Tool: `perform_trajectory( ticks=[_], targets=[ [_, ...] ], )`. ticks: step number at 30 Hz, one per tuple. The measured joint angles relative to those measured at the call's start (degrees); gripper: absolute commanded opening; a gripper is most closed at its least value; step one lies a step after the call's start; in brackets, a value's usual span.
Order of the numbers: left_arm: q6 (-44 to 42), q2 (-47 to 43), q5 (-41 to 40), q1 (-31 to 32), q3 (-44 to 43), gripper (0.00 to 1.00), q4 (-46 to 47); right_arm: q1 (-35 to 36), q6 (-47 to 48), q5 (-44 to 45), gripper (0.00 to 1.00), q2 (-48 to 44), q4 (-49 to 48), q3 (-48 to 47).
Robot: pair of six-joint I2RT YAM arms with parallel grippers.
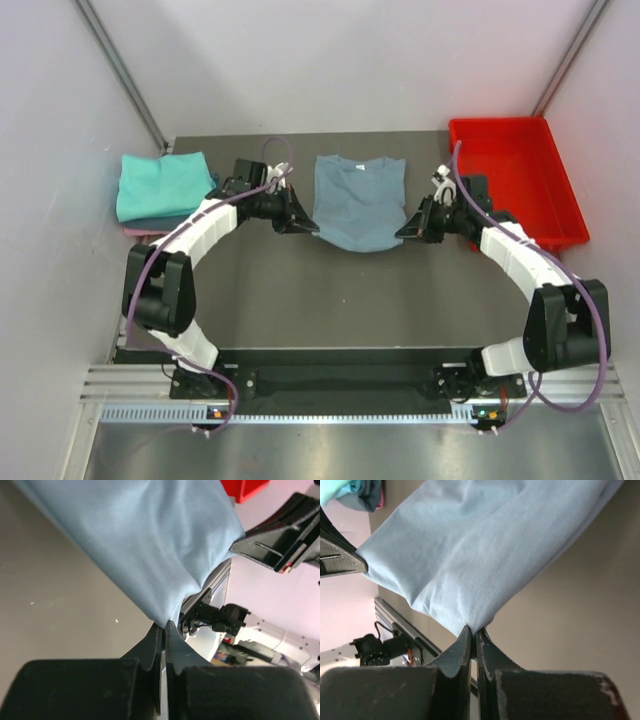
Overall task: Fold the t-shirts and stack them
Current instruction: Fold the tshirt
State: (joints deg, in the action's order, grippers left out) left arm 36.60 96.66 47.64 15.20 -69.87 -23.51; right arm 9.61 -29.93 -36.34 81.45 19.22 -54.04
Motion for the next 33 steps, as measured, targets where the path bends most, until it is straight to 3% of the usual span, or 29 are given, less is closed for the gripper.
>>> perform_trajectory(
  ticks=[8, 15, 25, 33],
  targets=[
    [-4.13, -3.54, -2.64, 1.36, -2.89, 0.00, -2.16, 0.00, 0.90, -0.59, 0.00, -2.89, 2.25, -4.28],
    [-7.28, -1.51, -6.93, -0.52, -11.28, 0.00, -3.52, -0.42, 0.33, -0.59, 0.00, 2.23, -1.14, -10.58],
    [-7.82, 18.10, -7.63, -0.85, -22.34, 0.00, -4.11, -1.81, -0.59, -0.37, 0.00, 17.84, -4.22, -16.17],
    [-9.01, 32.68, -8.85, -0.85, -44.24, 0.00, -4.63, -1.92, -0.70, 0.00, 0.00, 28.06, -4.46, -29.75]
  ],
)
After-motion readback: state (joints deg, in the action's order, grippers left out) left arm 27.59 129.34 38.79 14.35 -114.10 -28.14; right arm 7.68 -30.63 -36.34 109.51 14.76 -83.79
